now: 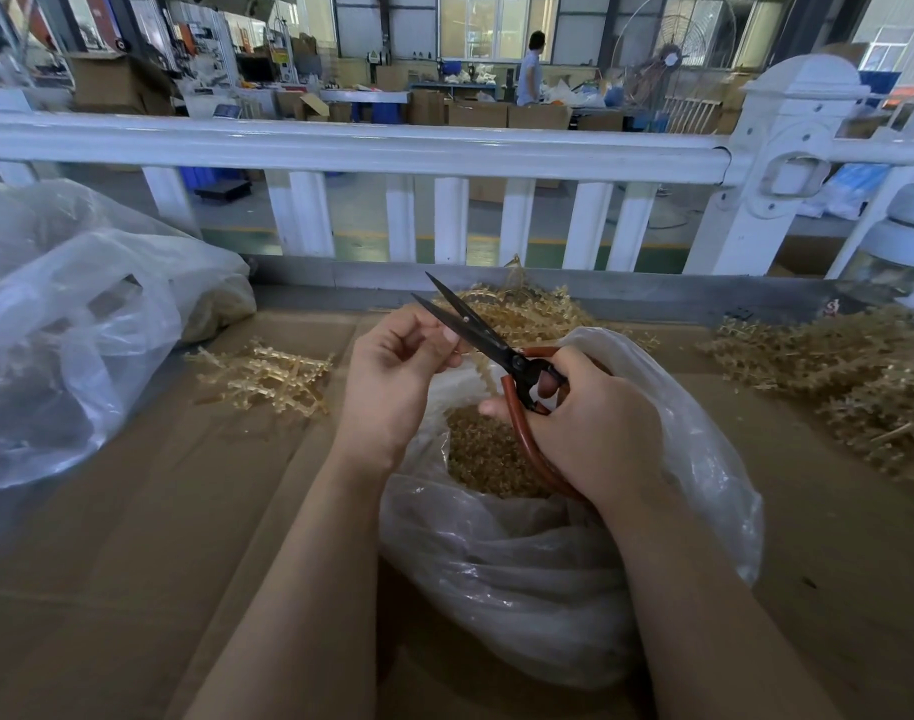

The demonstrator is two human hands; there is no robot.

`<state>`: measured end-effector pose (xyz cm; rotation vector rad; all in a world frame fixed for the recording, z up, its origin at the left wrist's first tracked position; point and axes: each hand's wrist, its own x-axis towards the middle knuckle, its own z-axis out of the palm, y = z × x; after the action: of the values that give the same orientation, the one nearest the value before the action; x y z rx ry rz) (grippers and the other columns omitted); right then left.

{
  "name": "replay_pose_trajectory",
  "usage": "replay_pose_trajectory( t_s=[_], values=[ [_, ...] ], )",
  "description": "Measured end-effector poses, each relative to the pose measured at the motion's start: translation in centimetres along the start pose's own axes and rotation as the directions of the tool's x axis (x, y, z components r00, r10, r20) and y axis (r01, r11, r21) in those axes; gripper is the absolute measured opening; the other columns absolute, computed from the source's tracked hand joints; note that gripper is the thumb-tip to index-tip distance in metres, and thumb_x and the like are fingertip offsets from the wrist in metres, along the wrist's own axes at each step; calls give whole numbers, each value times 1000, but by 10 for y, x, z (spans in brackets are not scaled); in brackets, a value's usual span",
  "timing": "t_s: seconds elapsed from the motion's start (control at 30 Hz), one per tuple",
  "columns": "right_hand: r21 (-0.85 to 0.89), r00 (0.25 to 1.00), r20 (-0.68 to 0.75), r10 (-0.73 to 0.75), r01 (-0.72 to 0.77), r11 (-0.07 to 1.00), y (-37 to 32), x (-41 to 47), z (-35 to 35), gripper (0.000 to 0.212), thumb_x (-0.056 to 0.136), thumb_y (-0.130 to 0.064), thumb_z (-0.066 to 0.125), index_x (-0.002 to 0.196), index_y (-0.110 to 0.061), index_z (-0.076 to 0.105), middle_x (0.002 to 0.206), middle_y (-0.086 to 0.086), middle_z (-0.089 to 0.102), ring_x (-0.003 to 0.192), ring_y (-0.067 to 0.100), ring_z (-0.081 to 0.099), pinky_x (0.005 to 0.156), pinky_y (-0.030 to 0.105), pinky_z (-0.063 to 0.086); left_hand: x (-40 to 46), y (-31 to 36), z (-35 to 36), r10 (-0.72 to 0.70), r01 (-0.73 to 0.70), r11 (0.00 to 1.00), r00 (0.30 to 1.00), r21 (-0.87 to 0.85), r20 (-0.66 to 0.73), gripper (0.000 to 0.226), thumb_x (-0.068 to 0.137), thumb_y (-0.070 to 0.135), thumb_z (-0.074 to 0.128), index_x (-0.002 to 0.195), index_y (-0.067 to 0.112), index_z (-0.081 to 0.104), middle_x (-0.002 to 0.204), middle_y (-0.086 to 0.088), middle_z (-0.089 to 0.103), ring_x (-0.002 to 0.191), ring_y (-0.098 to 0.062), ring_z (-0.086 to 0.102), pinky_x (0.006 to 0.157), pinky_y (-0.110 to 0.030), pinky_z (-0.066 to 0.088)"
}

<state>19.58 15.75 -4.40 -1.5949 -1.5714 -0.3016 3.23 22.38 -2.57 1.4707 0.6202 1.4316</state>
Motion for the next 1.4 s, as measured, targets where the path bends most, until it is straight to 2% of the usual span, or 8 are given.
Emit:
replay_pose_trajectory(
  t_s=[0.1,0.3,0.5,0.67,0.87,1.1,1.2,1.4],
  values=[
    [18,1000,-16,-4,4,1000,-1,0,1,63,71,-86,48,75,-24,53,63,-21,48,55,3,49,49,17,39,0,1,0,7,-7,1000,1000,-4,28,12,95,-7,54,90,-2,63,79,-13,63,73,-20,55,72,-23,50],
    [47,999,-23,-28,29,998,0,1,3,65,72,-85,50,71,-19,52,61,-15,53,52,4,51,49,18,42,-1,3,2,-24,26,999,999,-44,48,12,96,-4,53,88,1,60,74,-8,58,68,-12,52,71,-24,46],
    [59,1000,-4,-13,13,998,2,0,4,66,71,-85,51,72,-19,54,64,-14,59,55,4,56,51,19,47,-2,3,3,-132,137,983,990,-125,50,13,97,4,52,87,12,58,87,-10,60,83,-19,57,82,-33,47],
    [245,979,78,190,-204,948,5,1,6,78,61,-95,49,89,-24,64,74,-14,68,69,2,64,60,19,53,0,4,-4,-277,276,843,959,-461,68,20,101,12,38,86,18,51,95,-5,68,96,-25,66,88,-44,50],
    [386,956,29,293,-281,879,6,3,6,73,61,-95,52,82,-27,64,75,-12,66,74,5,63,65,26,53,1,8,-12,-296,245,660,954,-710,54,7,79,18,42,75,18,48,67,0,50,63,-17,51,62,-28,48],
    [359,944,76,320,-326,875,7,3,6,75,60,-96,52,79,-25,63,73,-8,64,70,9,63,65,30,55,0,9,-15,-225,204,724,973,-659,53,5,73,21,40,71,16,42,55,5,35,49,-12,33,61,-27,28],
    [364,943,87,320,-329,871,6,3,6,73,60,-95,52,79,-25,62,72,-8,63,69,8,62,65,30,55,0,10,-15,-199,198,735,977,-649,72,6,72,21,40,69,16,43,53,5,33,48,-13,32,60,-29,41],
    [356,945,86,316,-326,876,6,3,5,71,61,-96,50,79,-28,62,72,-12,62,70,4,61,63,22,47,1,12,-14,-193,189,731,979,-656,67,7,72,21,40,69,15,43,53,5,33,49,-13,31,60,-29,42]
  ],
)
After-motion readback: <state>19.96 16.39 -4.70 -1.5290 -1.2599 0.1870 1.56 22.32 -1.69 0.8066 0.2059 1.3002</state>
